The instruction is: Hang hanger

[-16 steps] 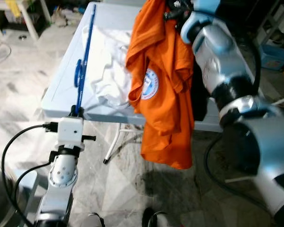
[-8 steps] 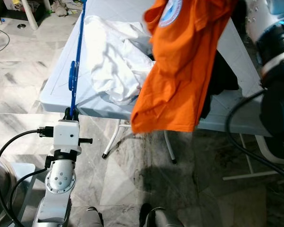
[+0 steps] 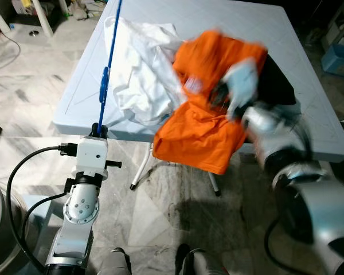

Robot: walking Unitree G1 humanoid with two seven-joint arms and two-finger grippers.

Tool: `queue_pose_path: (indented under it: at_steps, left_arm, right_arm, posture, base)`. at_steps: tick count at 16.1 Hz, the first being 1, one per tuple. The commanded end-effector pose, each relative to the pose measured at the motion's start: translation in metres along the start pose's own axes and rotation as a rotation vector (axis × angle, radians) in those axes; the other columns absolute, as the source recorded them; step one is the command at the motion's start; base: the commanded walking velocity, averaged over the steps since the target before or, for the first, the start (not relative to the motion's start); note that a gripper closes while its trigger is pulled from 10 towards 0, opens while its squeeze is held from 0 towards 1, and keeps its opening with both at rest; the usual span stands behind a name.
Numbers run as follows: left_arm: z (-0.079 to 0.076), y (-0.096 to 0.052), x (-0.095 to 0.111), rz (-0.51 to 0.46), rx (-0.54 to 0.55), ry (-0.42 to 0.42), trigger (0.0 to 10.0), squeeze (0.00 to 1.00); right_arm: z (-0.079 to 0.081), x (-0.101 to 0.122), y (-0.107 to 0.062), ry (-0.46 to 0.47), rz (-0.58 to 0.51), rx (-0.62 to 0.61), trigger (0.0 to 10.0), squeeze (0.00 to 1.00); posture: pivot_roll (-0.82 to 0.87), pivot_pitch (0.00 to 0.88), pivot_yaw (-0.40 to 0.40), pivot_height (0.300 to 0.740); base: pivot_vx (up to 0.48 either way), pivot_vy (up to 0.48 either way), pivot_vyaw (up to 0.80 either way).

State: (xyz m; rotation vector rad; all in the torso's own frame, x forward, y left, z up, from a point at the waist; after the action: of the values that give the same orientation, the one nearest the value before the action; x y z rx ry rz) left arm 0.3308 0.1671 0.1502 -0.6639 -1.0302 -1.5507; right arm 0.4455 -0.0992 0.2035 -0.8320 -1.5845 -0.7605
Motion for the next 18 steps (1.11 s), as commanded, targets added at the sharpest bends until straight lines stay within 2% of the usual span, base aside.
queue_pose_path:
  at_steps: [1, 2, 5, 9, 11, 13, 18]
  left_arm:
    - [-0.011, 0.0, -0.003, 0.011, -0.035, -0.019, 10.0, 0.0]
    - [-0.013, 0.001, -0.003, 0.013, -0.038, -0.021, 10.0, 0.0]
    - [-0.017, 0.004, -0.005, 0.015, -0.047, -0.037, 10.0, 0.0]
    - [-0.022, 0.008, -0.006, 0.017, -0.052, -0.053, 10.0, 0.0]
    - [-0.023, 0.009, -0.007, 0.015, -0.055, -0.055, 10.0, 0.0]
    - [-0.024, 0.011, -0.007, 0.013, -0.057, -0.057, 10.0, 0.0]
    - [-0.024, 0.011, -0.016, 0.039, -0.063, -0.064, 10.0, 0.0]
  right_arm:
    - [0.013, -0.009, -0.001, -0.057, 0.047, 0.096, 10.0, 1.0]
    - [0.019, -0.014, -0.003, -0.086, 0.066, 0.148, 10.0, 1.0]
    - [0.002, -0.013, -0.012, -0.059, 0.079, 0.123, 10.0, 1.0]
    - [-0.033, 0.015, -0.026, -0.081, -0.091, -0.066, 10.0, 1.0]
    - [-0.041, 0.021, -0.031, -0.086, -0.135, -0.115, 10.0, 1.0]
    - [-0.045, 0.021, -0.035, -0.088, -0.136, -0.127, 10.0, 1.0]
    - [-0.046, 0.008, -0.064, -0.066, -0.116, -0.034, 10.0, 1.0]
  posture:
    - [0.15, 0.178, -0.076, 0.74]
    - [0.15, 0.175, -0.077, 0.74]
    - [0.12, 0.158, -0.088, 0.74]
    - [0.1, 0.143, -0.084, 0.74]
    - [0.09, 0.139, -0.079, 0.74]
    - [0.08, 0.135, -0.076, 0.74]
    - [0.06, 0.131, -0.078, 0.74]
  base:
    - [0.0, 0.0, 0.0]
    - [0.0, 0.0, 0.0]
    - [0.0, 0.0, 0.0]
    - [0.0, 0.0, 0.0]
    - [0.0, 0.0, 0.0]
    - [0.0, 0.0, 0.0]
    - [0.0, 0.0, 0.0]
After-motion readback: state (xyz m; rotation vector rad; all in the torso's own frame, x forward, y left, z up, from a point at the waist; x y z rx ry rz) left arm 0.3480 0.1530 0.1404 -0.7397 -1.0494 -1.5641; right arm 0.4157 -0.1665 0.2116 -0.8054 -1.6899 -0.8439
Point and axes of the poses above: a point about 5 cm out from each wrist's last joint towards the gripper, its own y axis pointing out of the wrist towards the gripper, its own x axis along the axis of the wrist's last joint, z = x × y, the point moved 5 cm from there along y, pointing out of the wrist towards the gripper, and after that the axes turned 11 degrees about y, right-handed, at the moved point
